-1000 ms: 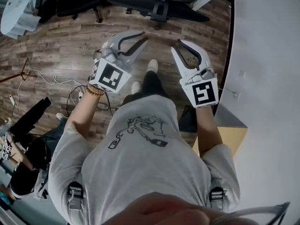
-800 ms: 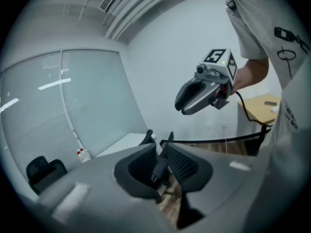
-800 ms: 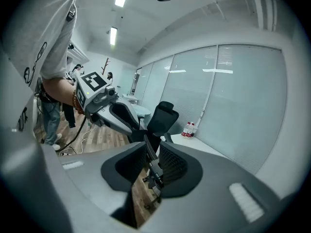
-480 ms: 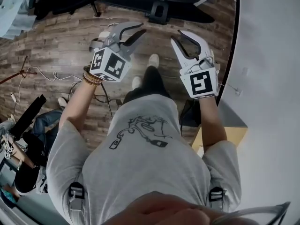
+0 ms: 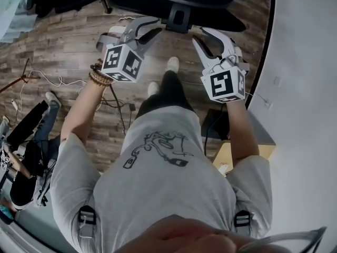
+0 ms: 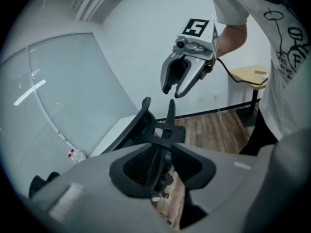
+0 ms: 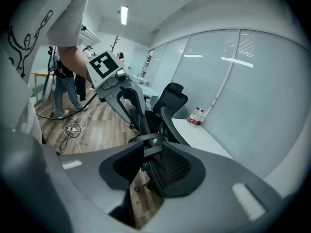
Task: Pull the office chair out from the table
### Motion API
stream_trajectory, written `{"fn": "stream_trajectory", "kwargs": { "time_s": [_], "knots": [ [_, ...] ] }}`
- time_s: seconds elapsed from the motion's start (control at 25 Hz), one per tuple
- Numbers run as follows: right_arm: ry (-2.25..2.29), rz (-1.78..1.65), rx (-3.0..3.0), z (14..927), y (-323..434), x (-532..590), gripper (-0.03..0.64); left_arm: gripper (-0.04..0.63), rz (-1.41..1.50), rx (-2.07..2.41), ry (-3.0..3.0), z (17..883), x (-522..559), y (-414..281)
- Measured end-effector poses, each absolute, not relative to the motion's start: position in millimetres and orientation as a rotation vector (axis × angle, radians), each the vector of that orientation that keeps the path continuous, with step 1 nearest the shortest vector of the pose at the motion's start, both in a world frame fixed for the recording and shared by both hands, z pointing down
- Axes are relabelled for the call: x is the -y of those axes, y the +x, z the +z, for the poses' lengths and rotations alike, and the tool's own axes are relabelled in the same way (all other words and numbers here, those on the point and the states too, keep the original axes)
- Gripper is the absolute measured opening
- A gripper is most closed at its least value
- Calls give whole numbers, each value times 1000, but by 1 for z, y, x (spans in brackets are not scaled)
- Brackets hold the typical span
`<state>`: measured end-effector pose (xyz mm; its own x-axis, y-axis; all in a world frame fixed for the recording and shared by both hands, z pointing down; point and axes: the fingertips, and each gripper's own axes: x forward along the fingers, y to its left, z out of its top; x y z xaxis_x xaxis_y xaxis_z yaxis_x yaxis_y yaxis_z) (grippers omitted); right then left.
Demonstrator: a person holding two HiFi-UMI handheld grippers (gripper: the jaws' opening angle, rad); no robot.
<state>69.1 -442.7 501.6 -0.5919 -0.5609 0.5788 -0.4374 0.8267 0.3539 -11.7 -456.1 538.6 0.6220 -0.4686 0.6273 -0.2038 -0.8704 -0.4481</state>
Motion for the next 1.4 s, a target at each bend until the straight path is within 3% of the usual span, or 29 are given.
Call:
{"fn": "stream_trajectory", "kwargs": {
  "time_s": [1.0,1.08,1.4],
  "knots": [
    [458,-327,2026,627,117,485,167,159,-1457,-305,-2229,637,502,7],
    [439,-354,2005,631,118,486,122,117,-1469,-282,-2194,640,502,7],
    [414,-370,1986,633,105,494,107,107,-1483,-258,-2201,643,511,-7]
  ]
}}
